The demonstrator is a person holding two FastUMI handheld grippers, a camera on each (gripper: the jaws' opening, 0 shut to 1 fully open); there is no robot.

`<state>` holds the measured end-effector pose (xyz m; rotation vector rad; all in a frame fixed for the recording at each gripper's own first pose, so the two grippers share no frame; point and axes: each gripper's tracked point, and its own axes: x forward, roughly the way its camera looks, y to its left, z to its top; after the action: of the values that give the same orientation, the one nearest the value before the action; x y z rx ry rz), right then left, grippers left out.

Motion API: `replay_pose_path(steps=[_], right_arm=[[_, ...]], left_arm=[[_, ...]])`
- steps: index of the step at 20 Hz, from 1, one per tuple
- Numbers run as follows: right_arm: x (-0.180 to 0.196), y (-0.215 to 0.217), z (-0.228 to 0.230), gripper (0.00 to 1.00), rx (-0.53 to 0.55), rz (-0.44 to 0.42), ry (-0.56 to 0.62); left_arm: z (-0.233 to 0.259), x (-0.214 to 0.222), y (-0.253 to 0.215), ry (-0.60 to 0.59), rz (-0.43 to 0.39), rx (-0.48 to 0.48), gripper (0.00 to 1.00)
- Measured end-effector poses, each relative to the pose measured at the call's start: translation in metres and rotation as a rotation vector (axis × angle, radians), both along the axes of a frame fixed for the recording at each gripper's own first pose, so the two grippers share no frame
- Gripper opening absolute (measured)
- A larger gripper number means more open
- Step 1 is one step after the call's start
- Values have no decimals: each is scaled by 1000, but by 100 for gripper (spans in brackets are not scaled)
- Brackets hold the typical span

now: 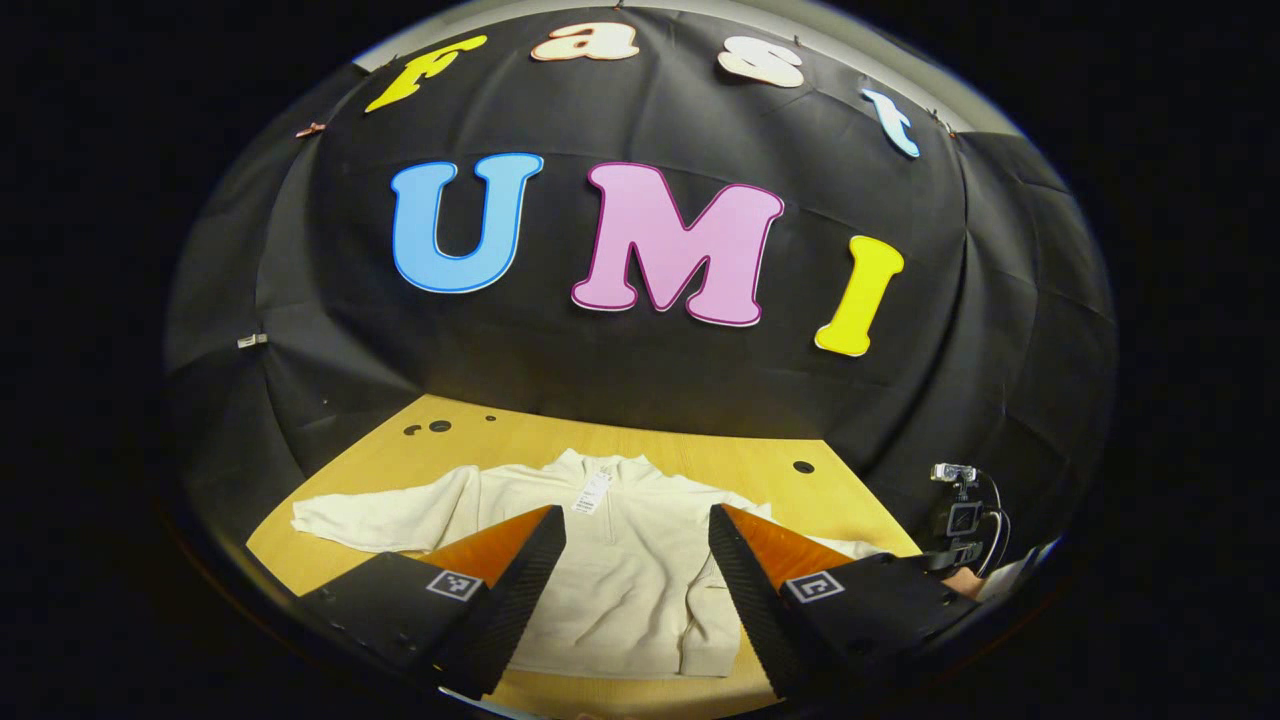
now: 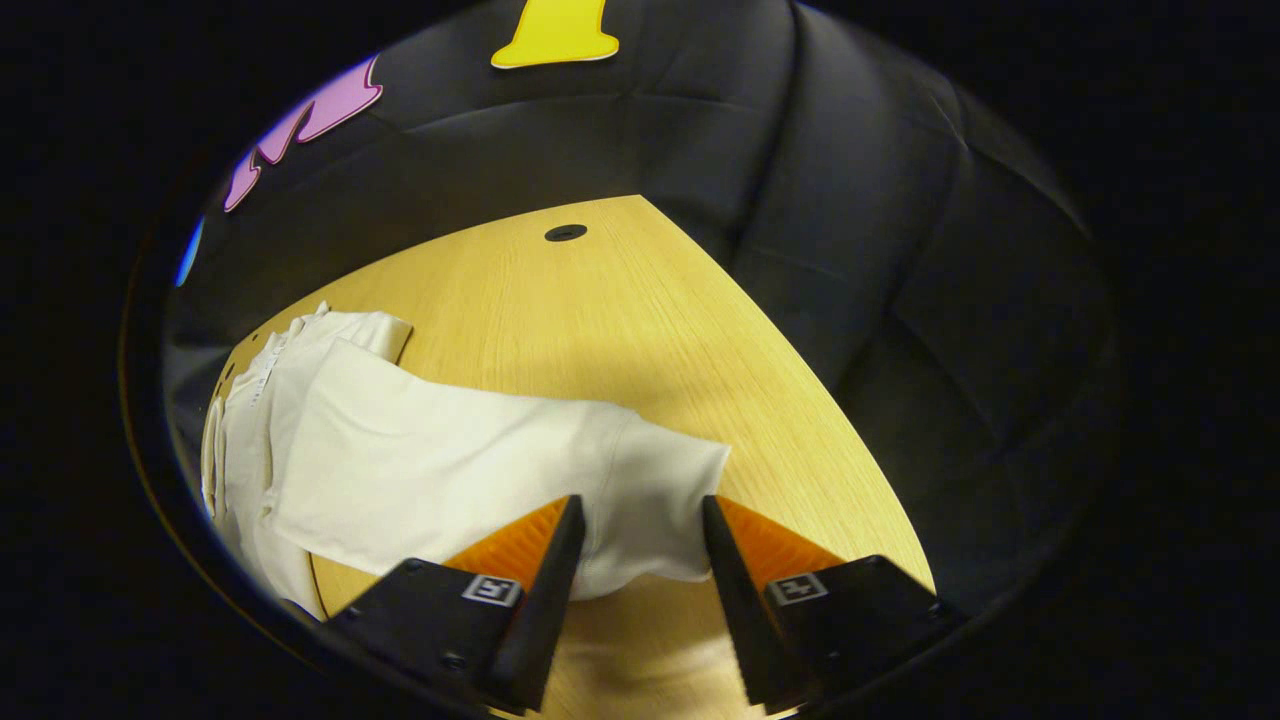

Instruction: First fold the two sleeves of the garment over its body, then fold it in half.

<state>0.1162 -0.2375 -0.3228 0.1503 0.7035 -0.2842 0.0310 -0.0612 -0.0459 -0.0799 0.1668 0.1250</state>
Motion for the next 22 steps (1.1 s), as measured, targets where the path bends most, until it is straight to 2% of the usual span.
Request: replay_pose_path(steps=[1,5,8,13,16,22], right_arm=[[-3,1,0,31,17,-11,8],[-10,15,7,13,122,-39,-1],[-28,9,30,13,94,-110,-76],[-63,22,62,13,22,-136,-127],[-77,36,80,13,16,-157,-164],[-81,97,121,13,67,-106,-271]], left_arm=[[-1,0,3,3,2,-7,94],[-3,-8,23,10,-34,1,94],[2,-14,38,0,-81,13,94],[-2,-15,59,-1,-131,-2,94],[-1,-17,70,-6,-149,-17,94],[6,-19,87,-24,-185,-21,94]])
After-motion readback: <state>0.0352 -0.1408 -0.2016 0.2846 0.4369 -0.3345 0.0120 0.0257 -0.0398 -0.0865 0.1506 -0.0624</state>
